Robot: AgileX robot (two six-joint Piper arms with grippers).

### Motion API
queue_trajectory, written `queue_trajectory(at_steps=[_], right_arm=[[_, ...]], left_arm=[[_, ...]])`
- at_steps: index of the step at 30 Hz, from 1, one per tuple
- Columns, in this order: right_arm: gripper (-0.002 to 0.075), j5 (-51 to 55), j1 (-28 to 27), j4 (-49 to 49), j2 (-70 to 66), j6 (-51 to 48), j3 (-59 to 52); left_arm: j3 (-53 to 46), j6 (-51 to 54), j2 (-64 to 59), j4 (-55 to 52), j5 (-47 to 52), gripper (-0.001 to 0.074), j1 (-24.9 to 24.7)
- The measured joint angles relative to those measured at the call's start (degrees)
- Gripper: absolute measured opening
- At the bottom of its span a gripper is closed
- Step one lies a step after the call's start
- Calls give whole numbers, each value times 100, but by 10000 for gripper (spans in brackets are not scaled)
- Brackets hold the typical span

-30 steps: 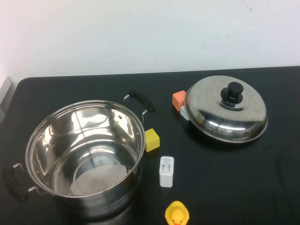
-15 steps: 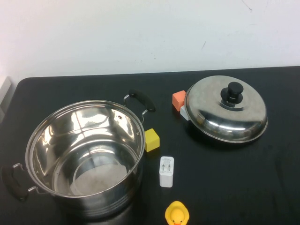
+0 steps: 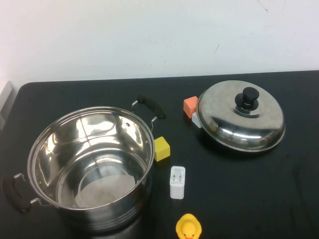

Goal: Cover the pot

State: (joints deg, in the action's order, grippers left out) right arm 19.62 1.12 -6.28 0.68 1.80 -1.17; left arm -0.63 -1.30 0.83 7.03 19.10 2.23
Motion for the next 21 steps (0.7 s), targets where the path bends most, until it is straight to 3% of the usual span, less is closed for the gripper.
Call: queue_trajectory(at_steps=[5,14,21], right_arm=[[-2,-13,0,436,0,28,0],[-2,-676,0,4035,0,519,-35],[-2,-726,0,4362,0,257,-35]], left_arm=[[0,0,0,0,0,-2,0],[0,0,0,0,0,-2,0],[0,0,0,0,0,-2,0]])
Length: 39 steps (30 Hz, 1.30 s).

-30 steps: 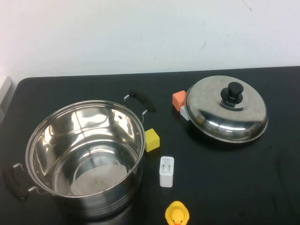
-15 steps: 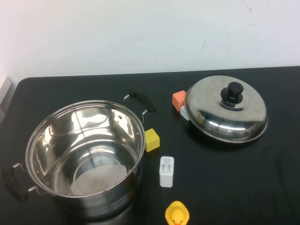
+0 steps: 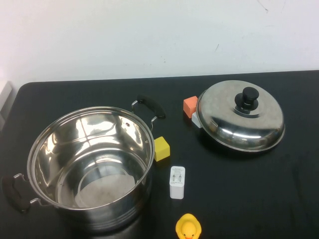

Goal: Cover the pot

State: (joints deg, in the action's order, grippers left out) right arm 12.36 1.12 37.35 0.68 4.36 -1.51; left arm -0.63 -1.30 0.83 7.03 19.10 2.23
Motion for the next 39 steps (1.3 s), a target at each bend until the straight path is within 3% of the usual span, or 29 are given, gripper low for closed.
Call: queue_trajectory(at_steps=[8,15,18,20,25,33,39], right_arm=[[-2,261,0,40,0,-1623,120],[-2,826,0,48,-673,-4009,1534],[-2,578,0,-48,-1340,-4348,1883],[-2,173,0,-590,-1707,-3993,1980],[59,-1432,0,-3038,-2716,-1319,2004],[512,-5098,0,-4066,-5016,514,2043],[582,-6977,0,-4676,-7090,1209,2430]], left_arm=[[0,0,0,0,0,-2,0],[0,0,0,0,0,-2,0],[0,0,0,0,0,-2,0],[0,0,0,0,0,-2,0],[0,0,0,0,0,-2,0],[0,0,0,0,0,-2,0],[0,0,0,0,0,-2,0]])
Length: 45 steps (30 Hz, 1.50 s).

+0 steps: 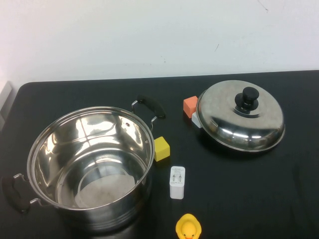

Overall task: Cover the pot
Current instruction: Pick up the pot lid

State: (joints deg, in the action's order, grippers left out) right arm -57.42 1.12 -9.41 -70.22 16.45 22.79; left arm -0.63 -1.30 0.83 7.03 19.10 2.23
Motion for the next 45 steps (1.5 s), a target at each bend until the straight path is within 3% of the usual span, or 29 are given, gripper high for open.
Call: queue_trajectory(at_steps=[10,21,31,42,45], right_arm=[[589,-727,116,-764,-2730,153,1603],[589,-762,784,-809,-4664,167,3175],[538,-762,920,-640,-5565,148,3620],[533,-762,922,-526,-5719,134,3634],[501,-762,922,-526,-5719,130,3634]], left_arm=[[0,0,0,0,0,-3,0],[0,0,0,0,0,-2,0],[0,0,0,0,0,-2,0],[0,0,0,0,0,-2,0],[0,0,0,0,0,-2,0]])
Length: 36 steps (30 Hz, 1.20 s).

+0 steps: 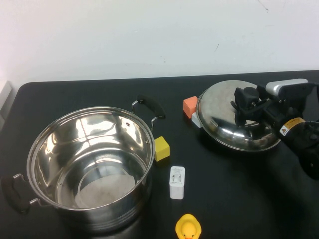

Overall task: Cover the pot
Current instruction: Pick up the pot lid, then place the pot lid on the pot

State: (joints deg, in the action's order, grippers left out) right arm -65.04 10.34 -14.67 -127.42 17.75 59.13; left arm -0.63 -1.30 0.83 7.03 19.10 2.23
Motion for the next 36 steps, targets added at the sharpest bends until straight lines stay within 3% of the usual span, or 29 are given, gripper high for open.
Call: queue_trajectory(at_steps=[4,9,14,20,24,27,32,36], right_arm=[[337,-11,11,-55,0,18,0],[344,144,20,-174,293,326,-74],[343,609,20,-882,1610,415,-129],[343,1659,351,-2597,3287,1947,64],[343,1780,1194,-3632,3535,2823,477],[343,2047,1959,-3681,3383,2808,703],[343,2909,3044,-2642,2928,1736,956],[343,3678,3783,-1164,2644,322,1139]], left_arm=[[0,0,0,0,0,-2,0],[0,0,0,0,0,-2,0],[0,0,0,0,0,-2,0],[0,0,0,0,0,-2,0],[0,0,0,0,0,-2,0],[0,0,0,0,0,-2,0],[0,0,0,0,0,-2,0],[0,0,0,0,0,-2,0]])
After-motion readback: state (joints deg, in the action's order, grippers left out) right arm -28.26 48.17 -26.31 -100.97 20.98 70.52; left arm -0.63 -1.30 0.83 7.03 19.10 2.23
